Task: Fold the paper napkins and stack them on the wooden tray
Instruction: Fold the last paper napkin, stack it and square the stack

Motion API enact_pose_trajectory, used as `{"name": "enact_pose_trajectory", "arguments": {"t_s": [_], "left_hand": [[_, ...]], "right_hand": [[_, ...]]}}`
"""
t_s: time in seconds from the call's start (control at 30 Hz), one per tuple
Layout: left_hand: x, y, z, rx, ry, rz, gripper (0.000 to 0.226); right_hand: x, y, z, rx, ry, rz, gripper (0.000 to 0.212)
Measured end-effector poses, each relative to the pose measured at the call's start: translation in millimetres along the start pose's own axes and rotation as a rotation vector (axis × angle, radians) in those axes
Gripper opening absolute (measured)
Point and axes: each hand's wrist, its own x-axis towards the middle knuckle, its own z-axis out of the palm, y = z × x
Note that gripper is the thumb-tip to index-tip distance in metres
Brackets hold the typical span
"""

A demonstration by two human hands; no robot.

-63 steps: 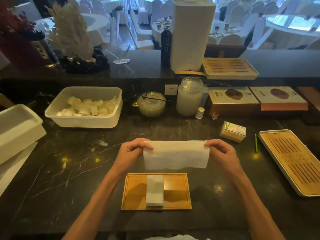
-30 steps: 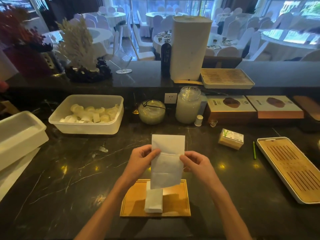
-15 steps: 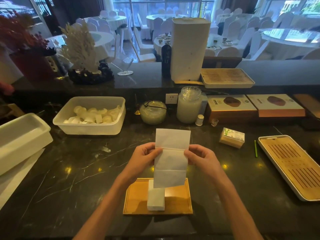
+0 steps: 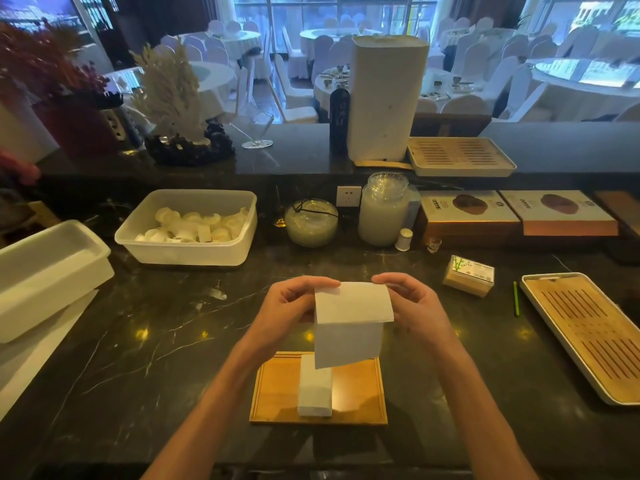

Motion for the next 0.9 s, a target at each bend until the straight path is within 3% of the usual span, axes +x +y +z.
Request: {"name": "enact_pose_trajectory", "arguments": {"t_s": [0.07, 0.3, 0.57, 0.77, 0.9], "left_hand": [[0, 3, 0, -0.008, -0.003, 0.001, 0.026], [1, 6, 6, -0.04, -0.072, -0.186, 0.046], [3, 6, 3, -0.064, -0.144, -0.159, 0.053], [7, 1, 0, -0.032, -0.056, -0.127, 0.036], [8, -2, -2, 0.0, -0.04, -0.133, 0.034]], "right_hand": [[1, -2, 0, 0.007, 0.01, -0.017, 0.014], [6, -10, -1, -0.004, 0.031, -0.059, 0.016], [7, -8, -6, 0.008, 0.0, -0.043, 0.019], [7, -3, -7, 0.049, -0.134, 0.148, 0.034], [6, 8, -9, -0.008, -0.179, 0.182, 0.032]]}}
